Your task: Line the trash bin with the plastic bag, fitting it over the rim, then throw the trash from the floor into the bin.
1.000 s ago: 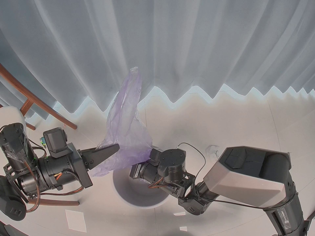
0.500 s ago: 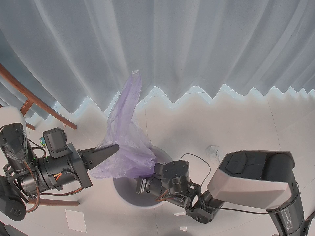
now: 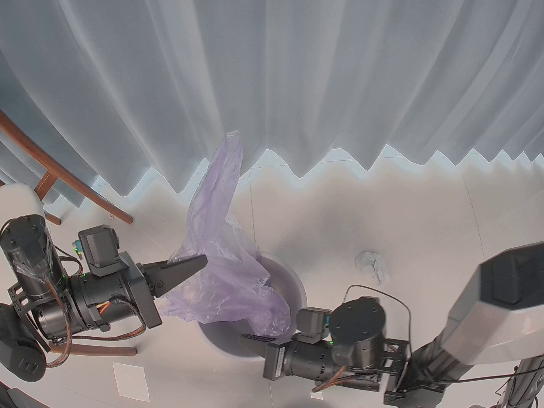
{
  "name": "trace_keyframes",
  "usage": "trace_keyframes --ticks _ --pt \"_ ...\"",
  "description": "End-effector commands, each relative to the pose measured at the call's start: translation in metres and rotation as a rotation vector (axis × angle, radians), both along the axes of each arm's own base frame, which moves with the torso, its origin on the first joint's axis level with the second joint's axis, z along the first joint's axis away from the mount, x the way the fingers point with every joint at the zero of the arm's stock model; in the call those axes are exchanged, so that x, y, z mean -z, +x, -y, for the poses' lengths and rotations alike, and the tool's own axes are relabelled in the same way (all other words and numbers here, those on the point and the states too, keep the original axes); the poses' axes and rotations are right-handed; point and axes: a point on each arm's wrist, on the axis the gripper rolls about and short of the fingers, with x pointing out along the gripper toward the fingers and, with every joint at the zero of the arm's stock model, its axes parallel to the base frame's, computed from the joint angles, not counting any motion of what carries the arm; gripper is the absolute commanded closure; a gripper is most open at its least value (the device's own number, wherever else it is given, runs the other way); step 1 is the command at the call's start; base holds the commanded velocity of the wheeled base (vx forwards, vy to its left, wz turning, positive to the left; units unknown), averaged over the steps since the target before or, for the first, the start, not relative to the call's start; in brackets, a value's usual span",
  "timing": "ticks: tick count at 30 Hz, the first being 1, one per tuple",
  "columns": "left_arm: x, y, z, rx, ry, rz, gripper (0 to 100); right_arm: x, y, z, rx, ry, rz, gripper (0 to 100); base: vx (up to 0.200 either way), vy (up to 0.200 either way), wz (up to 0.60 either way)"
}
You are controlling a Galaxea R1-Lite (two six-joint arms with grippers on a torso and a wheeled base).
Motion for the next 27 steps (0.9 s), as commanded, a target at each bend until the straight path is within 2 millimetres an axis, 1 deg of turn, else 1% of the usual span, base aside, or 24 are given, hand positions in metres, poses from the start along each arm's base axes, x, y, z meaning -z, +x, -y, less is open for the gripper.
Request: trace_keyframes --ticks 1,2,3,4,8,12,13,17,20,21,22,23,24,25,26,27 --pt "0.006 -0.003 -0.001 0.003 0.035 -0.067 100 -0.062 -0.027 0.036 -0.005 0.149 0.02 100 0.0 0.0 0.0" --pt "0.006 -0.004 -0.001 0.006 0.04 -0.077 100 -0.068 -0.028 0.04 -0.004 0.163 0.025 100 0.0 0.0 0.0" --pt "0.006 -0.004 -0.001 0.006 0.041 -0.078 100 -0.069 -0.029 0.041 -0.006 0.164 0.025 100 0.0 0.0 0.0" --pt "0.006 -0.006 0.0 0.016 0.046 -0.095 100 -0.072 -0.034 0.052 -0.011 0.159 0.039 100 0.0 0.0 0.0" --pt "0.009 -0.009 0.005 0.044 0.063 -0.125 100 -0.065 -0.035 0.073 -0.037 0.081 0.117 100 0.0 0.0 0.0" --pt "0.013 -0.014 0.011 0.082 0.08 -0.153 100 -0.062 -0.029 0.081 -0.027 0.031 0.174 100 0.0 0.0 0.0" --pt "0.014 -0.016 0.012 0.094 0.086 -0.171 100 -0.061 -0.021 0.085 0.002 0.021 0.189 100 0.0 0.0 0.0" --pt "0.018 -0.021 0.018 0.126 0.09 -0.22 100 -0.056 -0.001 0.097 0.061 0.01 0.177 100 0.0 0.0 0.0" --pt "0.02 -0.024 0.021 0.144 0.099 -0.247 100 -0.044 0.025 0.107 0.145 -0.018 0.168 100 0.0 0.0 0.0" --pt "0.02 -0.024 0.021 0.144 0.099 -0.247 100 -0.044 0.025 0.107 0.145 -0.018 0.168 100 0.0 0.0 0.0" --pt "0.021 -0.025 0.022 0.15 0.106 -0.258 100 -0.039 0.036 0.11 0.177 -0.017 0.175 100 0.0 0.0 0.0" --pt "0.022 -0.028 0.024 0.167 0.112 -0.269 100 -0.031 0.053 0.112 0.224 -0.002 0.182 100 0.0 0.0 0.0" --pt "0.022 -0.028 0.024 0.168 0.113 -0.27 100 -0.031 0.054 0.112 0.227 -0.001 0.185 100 0.0 0.0 0.0" --pt "0.023 -0.031 0.026 0.189 0.114 -0.28 100 -0.019 0.065 0.111 0.251 0.015 0.197 100 0.0 0.0 0.0" --pt "0.023 -0.033 0.028 0.199 0.114 -0.287 100 -0.015 0.069 0.109 0.256 0.029 0.209 100 0.0 0.0 0.0" --pt "0.023 -0.033 0.028 0.199 0.114 -0.287 100 -0.015 0.069 0.109 0.256 0.029 0.209 100 0.0 0.0 0.0"
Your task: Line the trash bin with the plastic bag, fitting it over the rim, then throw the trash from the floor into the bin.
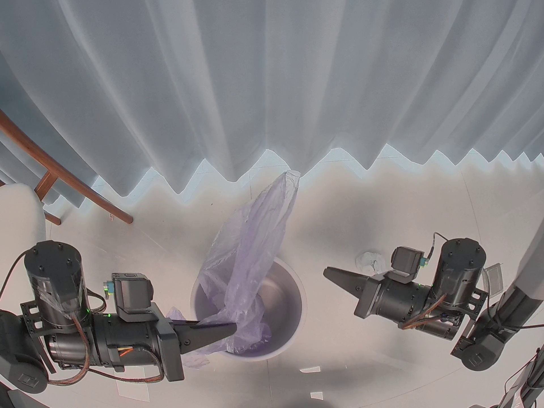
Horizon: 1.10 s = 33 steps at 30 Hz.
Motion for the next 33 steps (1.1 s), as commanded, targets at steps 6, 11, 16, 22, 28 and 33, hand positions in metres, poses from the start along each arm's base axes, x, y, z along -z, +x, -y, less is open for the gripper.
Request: trace_keyframes --ticks 6,11,16,22,28,33 --pt "0.009 -0.026 0.011 0.13 0.01 -0.063 100 0.047 0.056 -0.02 0.185 0.064 0.024 100 0.0 0.0 0.0" --pt "0.007 -0.038 0.01 0.184 -0.007 -0.059 100 0.038 0.062 -0.026 0.19 0.136 0.023 100 0.0 0.0 0.0" --pt "0.008 -0.039 0.009 0.201 -0.007 -0.067 100 0.037 0.069 -0.025 0.211 0.153 0.034 100 0.0 0.0 0.0" --pt "0.006 -0.039 0.007 0.191 -0.015 -0.056 100 0.033 0.084 -0.027 0.247 0.176 0.075 100 0.0 0.0 0.0" --pt "0.0 -0.041 0.005 0.186 -0.036 -0.03 100 0.007 0.106 -0.042 0.239 0.25 0.206 100 0.0 0.0 0.0" --pt "0.0 -0.039 0.005 0.181 -0.035 -0.031 100 0.016 0.114 -0.049 0.227 0.206 0.252 100 0.0 0.0 0.0"
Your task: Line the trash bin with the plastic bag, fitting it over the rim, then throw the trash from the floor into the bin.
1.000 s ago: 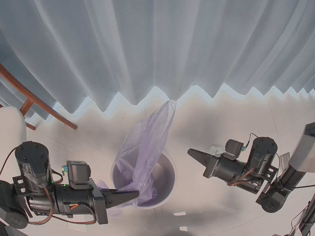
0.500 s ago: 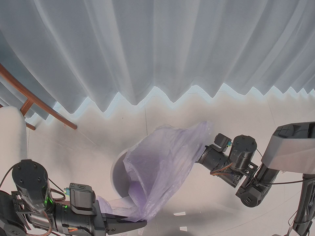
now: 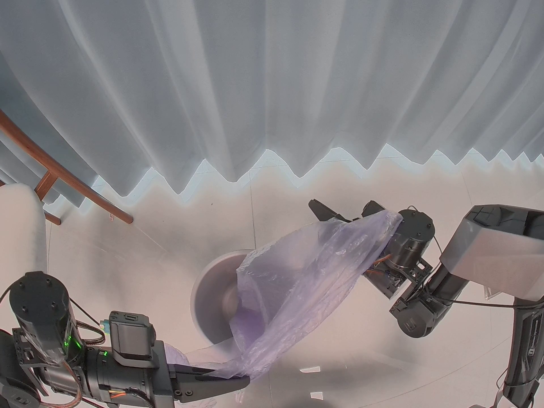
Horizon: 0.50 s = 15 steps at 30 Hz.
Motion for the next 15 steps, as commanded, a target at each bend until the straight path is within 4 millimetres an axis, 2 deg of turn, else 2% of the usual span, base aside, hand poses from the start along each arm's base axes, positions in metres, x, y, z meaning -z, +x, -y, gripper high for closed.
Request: trace_keyframes --ticks 1,7,15 --pt "-0.002 0.0 -0.001 -0.006 -0.008 0.008 100 0.005 0.01 -0.009 -0.006 -0.019 0.053 100 0.0 0.0 0.0" --pt "-0.003 0.005 -0.003 -0.035 -0.012 0.013 100 0.018 -0.008 -0.008 -0.139 -0.091 0.015 100 0.0 0.0 0.0" --pt "-0.005 0.009 -0.006 -0.066 -0.015 0.017 100 0.029 -0.047 -0.034 -0.338 -0.132 -0.029 100 0.0 0.0 0.0"
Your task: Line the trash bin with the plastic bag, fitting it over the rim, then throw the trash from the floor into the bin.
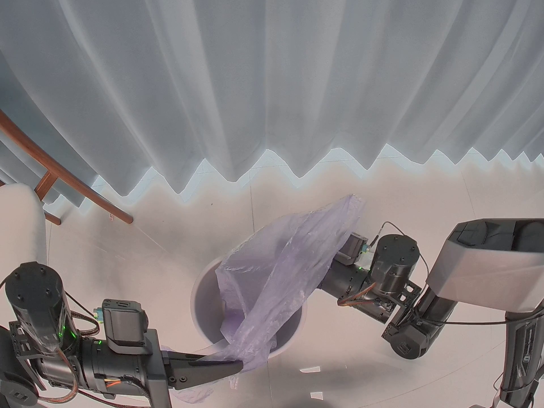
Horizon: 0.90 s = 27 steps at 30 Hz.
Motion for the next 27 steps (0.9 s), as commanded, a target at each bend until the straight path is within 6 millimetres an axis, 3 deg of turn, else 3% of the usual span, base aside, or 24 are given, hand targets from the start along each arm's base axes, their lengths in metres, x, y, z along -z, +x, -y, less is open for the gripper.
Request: trace_keyframes --ticks 1,4,10,17,19,24,27 --pt "0.0 0.003 -0.001 -0.016 0.0 -0.003 100 0.004 -0.025 -0.017 -0.121 -0.012 -0.012 100 0.0 0.0 0.0" --pt "0.0 0.003 -0.002 -0.017 0.0 -0.003 100 0.009 -0.037 -0.03 -0.184 -0.017 -0.031 100 0.0 0.0 0.0" --pt "-0.001 0.006 -0.004 -0.035 -0.001 0.0 100 0.042 -0.058 -0.046 -0.28 -0.087 -0.099 100 0.0 0.0 0.0" --pt "-0.001 0.007 -0.005 -0.042 -0.005 0.002 100 0.052 -0.073 -0.021 -0.344 -0.157 -0.188 100 0.0 0.0 0.0" --pt "-0.001 0.005 -0.004 -0.029 -0.004 0.002 100 0.052 -0.066 -0.009 -0.304 -0.162 -0.2 100 0.0 0.0 0.0" --pt "-0.001 0.001 -0.002 0.0 -0.005 0.002 100 0.046 -0.021 0.032 -0.127 -0.168 -0.126 100 0.0 0.0 0.0" --pt "-0.001 -0.002 -0.001 0.043 -0.015 -0.004 100 0.042 -0.001 0.045 -0.053 -0.179 -0.057 100 0.0 0.0 0.0"
